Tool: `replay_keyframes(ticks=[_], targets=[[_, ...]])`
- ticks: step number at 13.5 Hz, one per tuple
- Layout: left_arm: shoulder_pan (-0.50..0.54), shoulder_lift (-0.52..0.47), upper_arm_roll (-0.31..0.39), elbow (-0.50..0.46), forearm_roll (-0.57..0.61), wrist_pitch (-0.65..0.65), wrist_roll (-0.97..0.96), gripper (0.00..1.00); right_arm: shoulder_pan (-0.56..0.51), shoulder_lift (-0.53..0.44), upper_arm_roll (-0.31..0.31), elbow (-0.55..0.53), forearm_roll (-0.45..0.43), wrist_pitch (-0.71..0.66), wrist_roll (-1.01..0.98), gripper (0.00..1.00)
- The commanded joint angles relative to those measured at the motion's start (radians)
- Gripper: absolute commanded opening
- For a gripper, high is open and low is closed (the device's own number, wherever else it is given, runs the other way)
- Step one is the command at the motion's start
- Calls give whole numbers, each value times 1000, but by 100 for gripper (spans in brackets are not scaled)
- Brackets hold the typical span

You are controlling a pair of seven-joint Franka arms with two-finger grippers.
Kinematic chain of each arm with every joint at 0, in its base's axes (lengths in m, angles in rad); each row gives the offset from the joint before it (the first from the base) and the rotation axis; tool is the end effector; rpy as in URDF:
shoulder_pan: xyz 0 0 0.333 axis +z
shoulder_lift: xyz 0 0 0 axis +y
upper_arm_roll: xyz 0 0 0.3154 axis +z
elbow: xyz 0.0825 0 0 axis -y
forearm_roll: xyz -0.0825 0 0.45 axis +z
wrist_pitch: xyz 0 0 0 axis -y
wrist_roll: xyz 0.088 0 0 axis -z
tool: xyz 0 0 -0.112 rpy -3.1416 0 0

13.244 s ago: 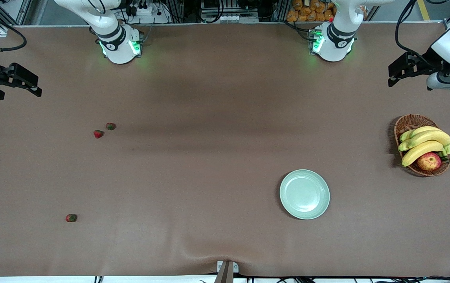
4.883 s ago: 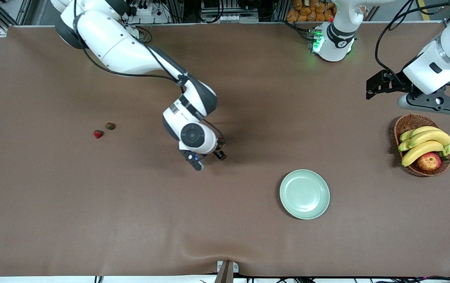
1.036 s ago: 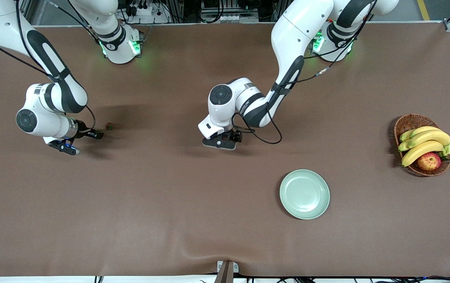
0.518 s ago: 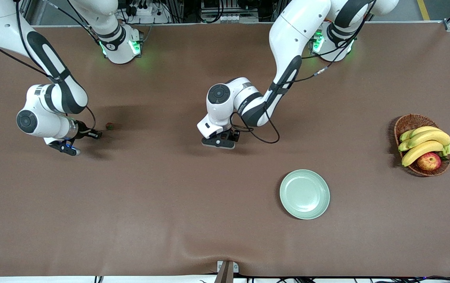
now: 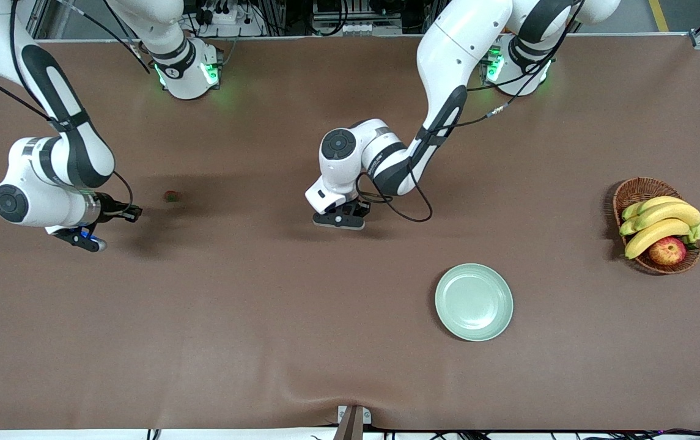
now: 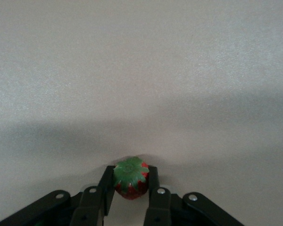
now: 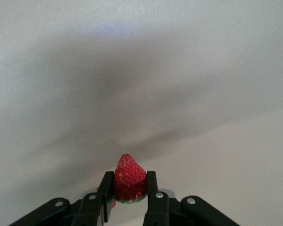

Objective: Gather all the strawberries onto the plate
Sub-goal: 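Carry the strawberry to the plate with the left gripper while the right lifts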

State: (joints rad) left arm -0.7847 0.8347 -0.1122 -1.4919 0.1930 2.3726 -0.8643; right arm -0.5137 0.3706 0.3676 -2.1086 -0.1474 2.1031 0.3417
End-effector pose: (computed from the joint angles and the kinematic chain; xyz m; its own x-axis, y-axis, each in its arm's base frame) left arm 0.4897 -0.5906 0.1303 0.9887 -0.1283 0.0771 -0.1288 -0.9917 0.0009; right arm 0.5720 -0.0838 0.1704 0.8679 -0.3715 -0.3296 -0.3670 -0.9269 0.0784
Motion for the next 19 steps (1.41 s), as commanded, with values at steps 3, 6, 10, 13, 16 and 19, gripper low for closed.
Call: replay_keyframes(ticks=[3, 6, 10, 13, 16, 19], targets=[[8, -32, 12, 25, 22, 2, -33, 0, -19, -5, 40, 83, -5, -124, 10, 0], [115, -133, 13, 24, 17, -51, -30, 0, -17, -5, 56, 159, 51, -224, 10, 0], [302, -282, 2, 19, -4, -180, -21, 0, 21, -9, 102, 203, 80, -271, 141, 0], [453, -351, -1, -19, -107, -220, 45, 0, 61, -6, 187, 209, 95, -268, 354, 0], [594, -361, -1, -19, -209, -259, 219, 0, 160, -5, 198, 209, 279, -227, 479, 0], [625, -295, 0, -11, -250, -253, 323, 0, 302, -1, 200, 217, 284, -154, 707, 0]])
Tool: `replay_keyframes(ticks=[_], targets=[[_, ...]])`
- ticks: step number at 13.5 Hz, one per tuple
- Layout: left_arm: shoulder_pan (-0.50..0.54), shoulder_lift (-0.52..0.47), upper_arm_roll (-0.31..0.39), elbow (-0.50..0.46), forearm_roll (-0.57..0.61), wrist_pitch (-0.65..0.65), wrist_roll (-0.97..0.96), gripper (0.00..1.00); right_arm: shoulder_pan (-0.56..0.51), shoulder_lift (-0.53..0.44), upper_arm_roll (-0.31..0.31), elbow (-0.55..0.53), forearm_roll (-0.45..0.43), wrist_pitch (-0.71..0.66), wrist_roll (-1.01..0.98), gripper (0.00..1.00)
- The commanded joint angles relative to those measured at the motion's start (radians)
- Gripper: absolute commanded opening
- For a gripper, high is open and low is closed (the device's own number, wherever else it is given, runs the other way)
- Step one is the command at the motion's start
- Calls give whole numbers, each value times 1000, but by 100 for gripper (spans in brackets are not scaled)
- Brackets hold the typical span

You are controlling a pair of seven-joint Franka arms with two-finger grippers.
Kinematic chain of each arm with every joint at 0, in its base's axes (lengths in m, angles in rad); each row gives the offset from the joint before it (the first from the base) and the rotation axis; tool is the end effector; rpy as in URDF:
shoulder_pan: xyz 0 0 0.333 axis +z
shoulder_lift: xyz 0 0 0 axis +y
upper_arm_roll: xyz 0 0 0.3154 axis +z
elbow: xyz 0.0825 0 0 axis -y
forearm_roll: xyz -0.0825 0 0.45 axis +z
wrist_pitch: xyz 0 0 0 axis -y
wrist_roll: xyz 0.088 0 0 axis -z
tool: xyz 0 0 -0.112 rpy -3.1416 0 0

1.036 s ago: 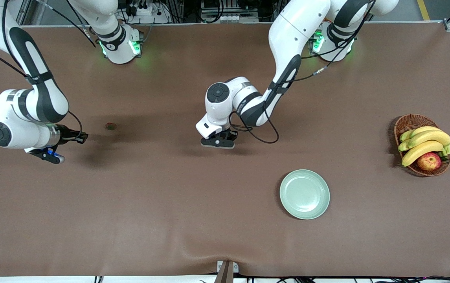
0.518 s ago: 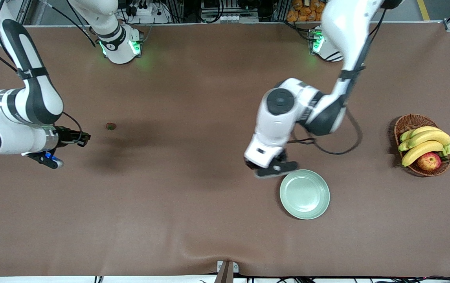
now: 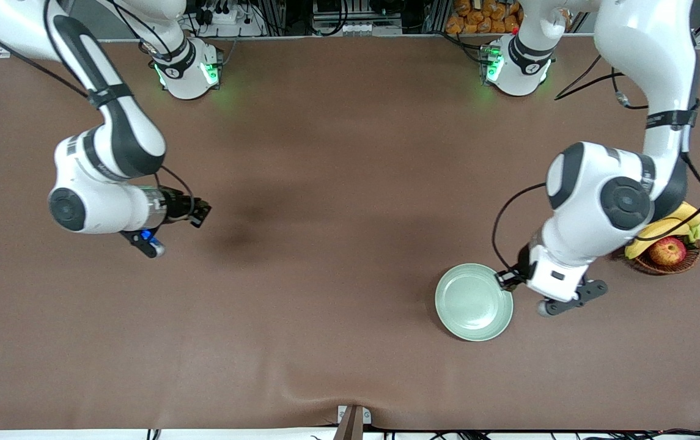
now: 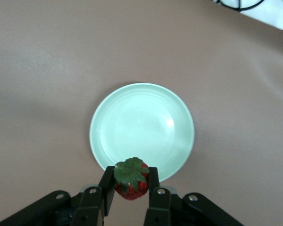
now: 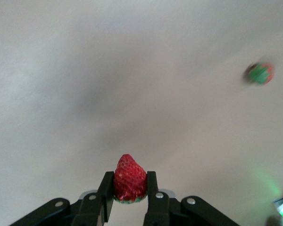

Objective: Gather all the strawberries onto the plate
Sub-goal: 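Carry the strawberry to the plate with the left gripper while the right lifts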

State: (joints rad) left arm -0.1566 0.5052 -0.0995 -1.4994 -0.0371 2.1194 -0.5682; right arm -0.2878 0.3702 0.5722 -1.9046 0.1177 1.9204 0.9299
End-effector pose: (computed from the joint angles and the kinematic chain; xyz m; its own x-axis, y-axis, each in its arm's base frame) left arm 0.7452 -0.1861 0.3553 0.9386 0.3408 0.0532 0.3318 -0.9342 0.1309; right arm 0.6104 0.1798 0.2713 0.6860 -0.6022 -0.4083 -0.6347 -0.7697 0.0686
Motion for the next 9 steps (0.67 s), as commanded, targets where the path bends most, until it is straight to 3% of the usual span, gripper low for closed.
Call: replay_keyframes(ticks=[1, 6, 9], targets=[[-9, 70, -13, 7, -20, 14, 37, 0, 123, 6, -5, 12, 19, 70, 191, 0], [-46, 225, -13, 21, -9, 134, 120, 0, 366, 107, -5, 13, 19, 311, 525, 0], [-57, 272, -11, 19, 0, 241, 152, 0, 442, 196, -6, 44, 17, 414, 595, 0]])
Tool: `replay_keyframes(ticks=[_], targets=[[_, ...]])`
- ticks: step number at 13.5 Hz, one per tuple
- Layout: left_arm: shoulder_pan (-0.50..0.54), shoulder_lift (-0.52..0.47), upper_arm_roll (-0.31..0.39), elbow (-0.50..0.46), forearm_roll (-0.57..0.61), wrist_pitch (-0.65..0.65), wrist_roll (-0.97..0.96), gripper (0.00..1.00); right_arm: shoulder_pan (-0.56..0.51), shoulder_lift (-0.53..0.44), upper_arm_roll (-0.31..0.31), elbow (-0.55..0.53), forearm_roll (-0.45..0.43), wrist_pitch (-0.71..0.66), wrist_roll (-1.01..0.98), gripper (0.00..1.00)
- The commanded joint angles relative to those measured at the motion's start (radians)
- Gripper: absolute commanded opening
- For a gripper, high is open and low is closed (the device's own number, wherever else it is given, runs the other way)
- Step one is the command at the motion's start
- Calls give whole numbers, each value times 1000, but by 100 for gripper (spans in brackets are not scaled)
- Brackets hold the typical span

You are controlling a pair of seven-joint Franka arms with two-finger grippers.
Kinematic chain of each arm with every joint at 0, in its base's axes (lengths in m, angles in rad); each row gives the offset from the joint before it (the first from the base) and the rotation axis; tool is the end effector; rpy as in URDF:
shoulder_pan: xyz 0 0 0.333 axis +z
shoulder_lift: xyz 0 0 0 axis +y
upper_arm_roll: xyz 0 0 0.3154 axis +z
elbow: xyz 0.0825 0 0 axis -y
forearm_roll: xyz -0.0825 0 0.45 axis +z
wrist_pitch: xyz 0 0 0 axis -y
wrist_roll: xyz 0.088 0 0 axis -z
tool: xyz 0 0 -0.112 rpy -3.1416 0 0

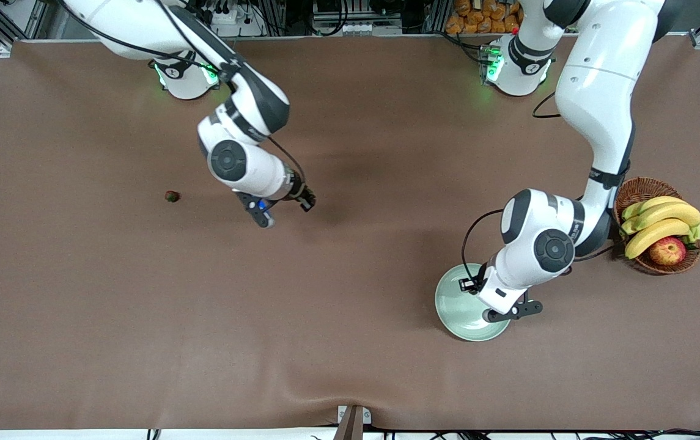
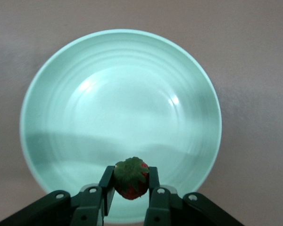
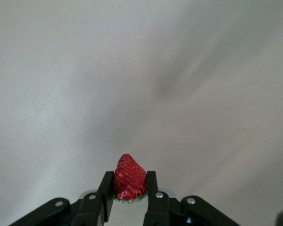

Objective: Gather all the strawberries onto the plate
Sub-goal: 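Release the strawberry into the plate while the right gripper sets another down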

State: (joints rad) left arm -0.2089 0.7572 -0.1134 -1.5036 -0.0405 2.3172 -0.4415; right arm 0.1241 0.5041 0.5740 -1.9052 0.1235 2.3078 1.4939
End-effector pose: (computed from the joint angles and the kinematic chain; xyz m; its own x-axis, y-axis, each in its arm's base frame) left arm 0.7346 -0.2339 0.1789 0.9840 0.1783 0.0049 0.1764 -0.9766 0.1227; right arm 0.5202 0.4283 0.2214 0.5520 -0.7573 -0.3490 -0.8014 -0.5974 0.0287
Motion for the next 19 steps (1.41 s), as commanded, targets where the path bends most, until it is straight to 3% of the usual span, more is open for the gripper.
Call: replay_keyframes(ticks=[1, 2, 3, 4, 5, 7, 9, 12, 13, 15, 19], targets=[[-6, 30, 3, 23, 4, 56, 26, 0, 63, 92, -14, 57, 8, 66, 72, 0], [-7, 37, 3, 25, 4, 57, 32, 0, 95, 126, -28, 77, -4, 99, 116, 0], [-7, 39, 3, 25, 4, 59, 35, 20, 129, 149, -49, 99, -5, 105, 127, 0], [-7, 42, 3, 25, 4, 60, 37, 77, 178, 163, -87, 115, -4, 111, 129, 0], [-12, 40, 3, 25, 23, 68, 37, 100, 234, 169, -133, 124, -2, 133, 147, 0], [-21, 24, 3, 23, 79, 70, 32, 100, 310, 189, -198, 132, -1, 150, 154, 0], [-26, 11, 1, 25, 79, 70, 24, 100, 315, 198, -201, 132, -1, 150, 155, 0], [-27, -47, 1, 16, 79, 47, 18, 100, 316, 199, -201, 132, 4, 150, 157, 58], [-32, -61, 1, 16, 79, 18, 18, 100, 322, 199, -201, 133, 5, 148, 158, 67], [-41, -90, -11, 16, 77, -47, 20, 100, 324, 199, -203, 143, 5, 148, 176, 100], [-96, -125, -38, 14, 67, -156, -40, 100, 284, 183, -203, 176, -2, 93, 181, 100]])
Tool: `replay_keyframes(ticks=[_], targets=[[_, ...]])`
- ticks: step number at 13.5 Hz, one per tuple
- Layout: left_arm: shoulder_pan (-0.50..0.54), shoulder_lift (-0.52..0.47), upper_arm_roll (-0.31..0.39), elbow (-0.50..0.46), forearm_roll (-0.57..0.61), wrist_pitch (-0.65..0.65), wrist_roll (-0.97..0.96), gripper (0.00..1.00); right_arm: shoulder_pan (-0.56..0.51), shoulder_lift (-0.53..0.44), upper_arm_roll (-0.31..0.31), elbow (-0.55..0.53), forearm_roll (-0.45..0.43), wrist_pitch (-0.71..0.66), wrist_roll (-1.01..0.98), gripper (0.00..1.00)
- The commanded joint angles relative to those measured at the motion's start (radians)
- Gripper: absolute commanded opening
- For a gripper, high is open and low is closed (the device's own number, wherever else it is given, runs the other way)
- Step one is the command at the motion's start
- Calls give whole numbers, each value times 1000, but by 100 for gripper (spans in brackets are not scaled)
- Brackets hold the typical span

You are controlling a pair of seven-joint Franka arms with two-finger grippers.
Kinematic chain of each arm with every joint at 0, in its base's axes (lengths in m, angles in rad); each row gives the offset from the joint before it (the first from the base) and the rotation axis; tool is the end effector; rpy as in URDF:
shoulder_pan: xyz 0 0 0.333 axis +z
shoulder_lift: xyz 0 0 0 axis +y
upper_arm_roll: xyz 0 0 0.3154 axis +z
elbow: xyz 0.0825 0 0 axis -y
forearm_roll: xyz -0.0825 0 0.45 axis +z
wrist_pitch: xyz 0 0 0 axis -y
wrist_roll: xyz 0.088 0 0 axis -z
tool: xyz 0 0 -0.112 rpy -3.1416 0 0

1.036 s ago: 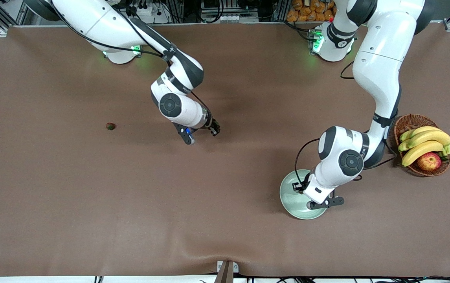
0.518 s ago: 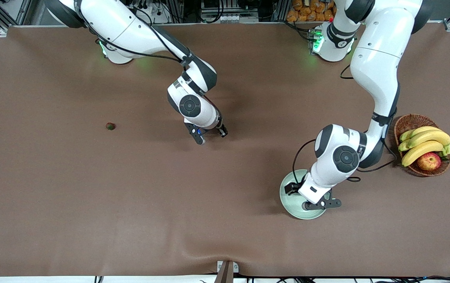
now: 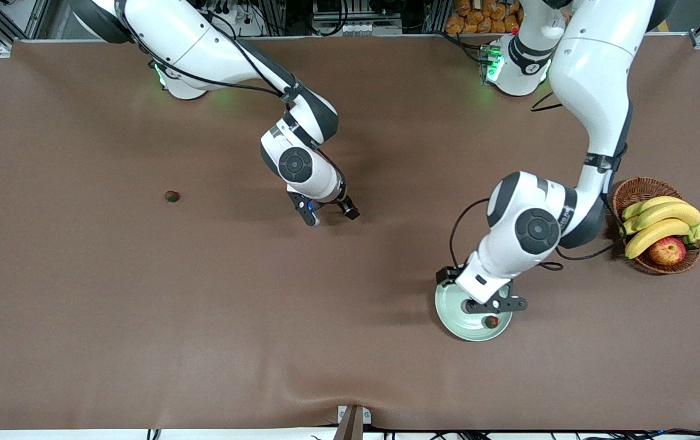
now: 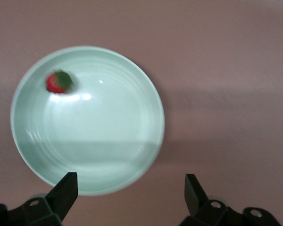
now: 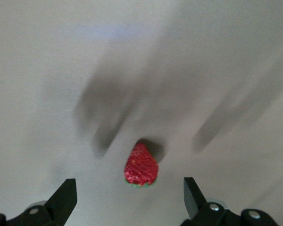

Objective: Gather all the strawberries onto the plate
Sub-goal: 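Release the strawberry into the plate while the right gripper sets another down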

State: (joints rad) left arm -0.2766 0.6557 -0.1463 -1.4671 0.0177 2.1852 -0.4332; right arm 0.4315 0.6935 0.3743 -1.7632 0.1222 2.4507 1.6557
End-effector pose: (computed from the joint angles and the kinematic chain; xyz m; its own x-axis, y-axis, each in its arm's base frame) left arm 0.7179 -0.3033 0.2649 0.9989 0.0351 0.0308 0.0320 -0.9949 0.0956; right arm 0.4998 0.5039 0.1441 0.4881 -0.8162 -0.3092 -0.8540 -0.5198 0.0238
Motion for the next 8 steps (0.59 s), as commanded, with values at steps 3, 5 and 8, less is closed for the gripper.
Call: replay_keyframes(ticks=[3, 5, 8], targets=[[-65, -16, -4, -32, 8, -24, -75, 100, -89, -6, -11, 134, -10, -198, 4, 100], [-79, -11, -6, -36, 8, -22, -75, 100, -161, -12, -9, 151, -38, -260, -74, 100], [-148, 2, -4, -44, 16, -22, -163, 100, -275, -64, -8, 197, -36, -430, -242, 100]])
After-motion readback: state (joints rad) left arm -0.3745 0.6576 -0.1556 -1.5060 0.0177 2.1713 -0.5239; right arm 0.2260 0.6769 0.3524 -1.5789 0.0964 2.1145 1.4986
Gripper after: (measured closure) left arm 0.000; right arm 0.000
